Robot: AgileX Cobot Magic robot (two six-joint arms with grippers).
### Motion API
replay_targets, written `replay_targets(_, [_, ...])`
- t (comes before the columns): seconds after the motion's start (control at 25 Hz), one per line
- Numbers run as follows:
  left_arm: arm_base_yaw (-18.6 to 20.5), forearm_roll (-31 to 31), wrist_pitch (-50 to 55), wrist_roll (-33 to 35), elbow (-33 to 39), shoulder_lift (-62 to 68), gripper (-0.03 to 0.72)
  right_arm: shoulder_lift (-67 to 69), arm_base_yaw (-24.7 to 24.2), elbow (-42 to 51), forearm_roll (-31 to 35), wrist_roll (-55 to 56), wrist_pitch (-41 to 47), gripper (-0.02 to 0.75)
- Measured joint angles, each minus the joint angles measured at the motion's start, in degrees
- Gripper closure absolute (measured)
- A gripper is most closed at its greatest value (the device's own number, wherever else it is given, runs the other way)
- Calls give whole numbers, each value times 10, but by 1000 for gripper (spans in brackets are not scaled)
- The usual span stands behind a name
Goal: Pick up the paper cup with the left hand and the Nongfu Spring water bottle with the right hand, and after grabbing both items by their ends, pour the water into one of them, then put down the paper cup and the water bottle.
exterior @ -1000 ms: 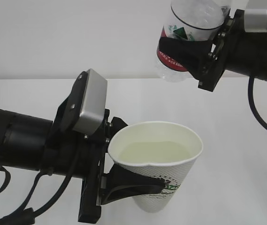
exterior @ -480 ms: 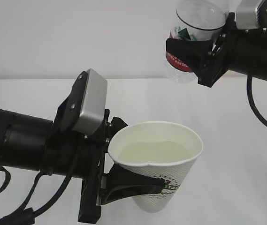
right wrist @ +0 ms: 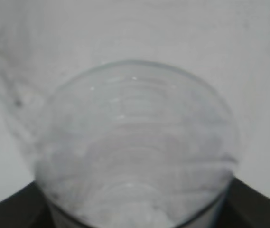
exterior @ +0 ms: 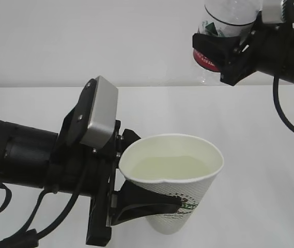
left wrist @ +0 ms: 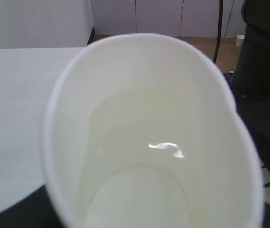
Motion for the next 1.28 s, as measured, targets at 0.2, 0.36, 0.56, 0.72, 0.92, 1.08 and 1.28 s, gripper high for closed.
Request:
replay_targets(0.2, [0,0,0,0,0,0,259,0,-2,0,51,-24,32,258])
replay_targets(0.36, [0,0,0,0,0,0,259,13,-2,0,89,-40,46,258])
replay_targets(0.56, [0,0,0,0,0,0,259,30,-2,0,137,-60,53,258])
replay_targets(0.72, [0,0,0,0,0,0,260,30,-2,0,199,-103,66,258])
replay_targets(0.92, [0,0,0,0,0,0,260,30,-2,0,270,-150,97,286])
replay_targets(1.08, [0,0,0,0,0,0,260,30,-2,0,298,-180,99,305])
replay_targets(1.28, [0,0,0,0,0,0,260,31,-2,0,315,-194,99,308])
